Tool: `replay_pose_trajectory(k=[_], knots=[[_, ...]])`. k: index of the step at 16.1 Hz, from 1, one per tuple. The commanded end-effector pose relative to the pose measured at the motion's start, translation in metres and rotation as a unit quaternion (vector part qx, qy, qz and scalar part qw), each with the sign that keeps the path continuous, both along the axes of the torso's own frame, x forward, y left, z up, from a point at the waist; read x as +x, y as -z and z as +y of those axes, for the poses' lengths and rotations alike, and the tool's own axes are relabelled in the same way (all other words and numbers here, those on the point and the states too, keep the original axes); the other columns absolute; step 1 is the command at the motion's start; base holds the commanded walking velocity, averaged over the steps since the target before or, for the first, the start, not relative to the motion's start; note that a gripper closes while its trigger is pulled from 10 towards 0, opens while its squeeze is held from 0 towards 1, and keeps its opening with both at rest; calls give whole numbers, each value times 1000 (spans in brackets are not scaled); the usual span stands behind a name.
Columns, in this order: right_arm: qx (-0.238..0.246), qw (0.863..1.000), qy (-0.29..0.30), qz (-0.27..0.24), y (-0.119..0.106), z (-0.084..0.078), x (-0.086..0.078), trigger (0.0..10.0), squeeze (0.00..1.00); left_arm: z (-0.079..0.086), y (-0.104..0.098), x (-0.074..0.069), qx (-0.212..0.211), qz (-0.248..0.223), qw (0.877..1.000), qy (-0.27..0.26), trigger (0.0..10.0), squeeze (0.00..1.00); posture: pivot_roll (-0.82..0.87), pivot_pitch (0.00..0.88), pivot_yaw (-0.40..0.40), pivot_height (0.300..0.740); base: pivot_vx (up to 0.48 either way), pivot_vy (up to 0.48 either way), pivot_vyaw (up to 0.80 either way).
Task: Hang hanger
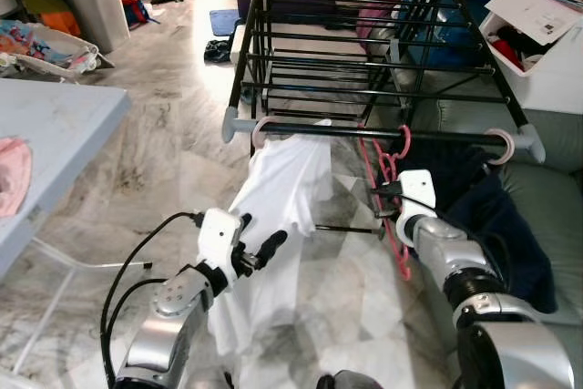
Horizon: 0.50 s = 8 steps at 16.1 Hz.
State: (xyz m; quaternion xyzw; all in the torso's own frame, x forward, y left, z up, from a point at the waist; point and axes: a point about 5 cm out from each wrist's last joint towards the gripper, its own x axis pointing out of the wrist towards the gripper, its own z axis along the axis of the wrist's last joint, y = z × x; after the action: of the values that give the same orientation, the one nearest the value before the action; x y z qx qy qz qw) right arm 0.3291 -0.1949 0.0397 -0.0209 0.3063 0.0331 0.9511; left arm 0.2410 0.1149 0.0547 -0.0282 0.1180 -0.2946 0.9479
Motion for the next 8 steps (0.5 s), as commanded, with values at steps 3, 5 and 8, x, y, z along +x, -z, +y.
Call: replay_pose_trajectory(k=[3, 5, 8], knots=[[17, 999, 18, 39, 16, -1, -12, 10000, 0, -1, -3, 0, 6, -5, 1000, 0, 10000, 0, 35, 0, -44, 740, 0, 0, 0], [23, 999, 22, 36, 16, 1, -11, 10000, 0, 0, -2, 0, 9, -2, 1000, 2, 10000, 0, 38, 0, -40, 740, 0, 0, 0], [23, 999, 28, 29, 12, 1, -6, 10000, 0, 1, -2, 0, 11, -2, 1000, 0, 10000, 0, 42, 0, -38, 740, 0, 0, 0]])
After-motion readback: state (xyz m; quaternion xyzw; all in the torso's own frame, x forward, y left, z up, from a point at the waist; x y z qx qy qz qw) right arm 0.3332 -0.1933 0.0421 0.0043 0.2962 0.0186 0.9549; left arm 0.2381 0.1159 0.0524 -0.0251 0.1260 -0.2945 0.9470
